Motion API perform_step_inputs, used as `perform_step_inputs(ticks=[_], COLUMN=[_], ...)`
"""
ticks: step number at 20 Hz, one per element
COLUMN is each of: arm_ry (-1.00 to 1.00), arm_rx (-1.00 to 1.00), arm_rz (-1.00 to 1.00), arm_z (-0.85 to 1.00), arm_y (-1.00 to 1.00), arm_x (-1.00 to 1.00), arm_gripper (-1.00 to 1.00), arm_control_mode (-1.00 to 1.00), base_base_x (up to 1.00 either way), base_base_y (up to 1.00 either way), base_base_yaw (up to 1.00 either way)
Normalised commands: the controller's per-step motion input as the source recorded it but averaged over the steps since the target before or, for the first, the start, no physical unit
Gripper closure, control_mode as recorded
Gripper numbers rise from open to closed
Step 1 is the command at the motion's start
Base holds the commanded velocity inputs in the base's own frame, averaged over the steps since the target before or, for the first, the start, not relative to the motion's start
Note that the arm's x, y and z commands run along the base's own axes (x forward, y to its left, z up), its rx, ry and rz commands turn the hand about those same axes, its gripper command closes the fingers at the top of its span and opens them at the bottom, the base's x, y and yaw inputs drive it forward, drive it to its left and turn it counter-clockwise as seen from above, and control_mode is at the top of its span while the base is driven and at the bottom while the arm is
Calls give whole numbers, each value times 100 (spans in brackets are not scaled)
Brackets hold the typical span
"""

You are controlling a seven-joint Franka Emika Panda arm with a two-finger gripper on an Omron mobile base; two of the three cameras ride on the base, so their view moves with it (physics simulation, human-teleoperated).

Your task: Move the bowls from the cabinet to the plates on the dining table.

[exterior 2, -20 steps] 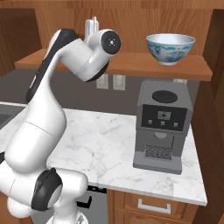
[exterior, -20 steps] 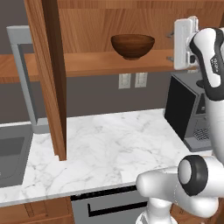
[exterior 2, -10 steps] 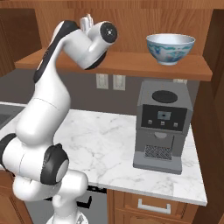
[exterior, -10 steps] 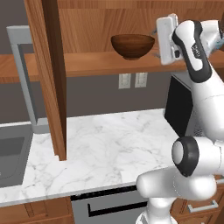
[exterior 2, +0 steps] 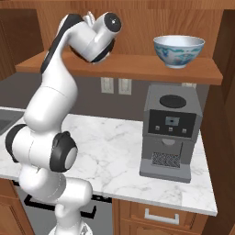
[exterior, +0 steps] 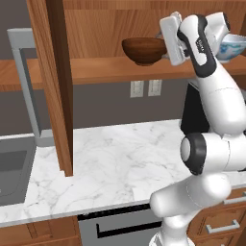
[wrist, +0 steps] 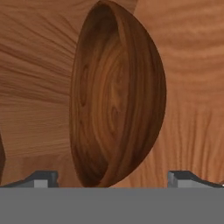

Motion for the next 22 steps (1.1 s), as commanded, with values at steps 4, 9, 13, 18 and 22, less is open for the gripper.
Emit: perform_step_inputs(ticks=[4, 9, 13, 18, 22], arm_ry=[0, 0, 0, 0, 0], arm_rx=[0, -3, -9, -11, -11], arm_rz=[0, -1, -1, -1, -2], arm_z=[0, -6, -15, -16, -14], arm_y=[0, 0, 0, 0, 0], arm_x=[0, 0, 8, 19, 34], arm_gripper=[-100, -100, -100, -100, -100], arm_control_mode=[-100, -100, -100, -100, -100], base_base_x=[0, 0, 0, 0, 0], base_base_y=[0, 0, 0, 0, 0], base_base_yaw=[0, 0, 0, 0, 0])
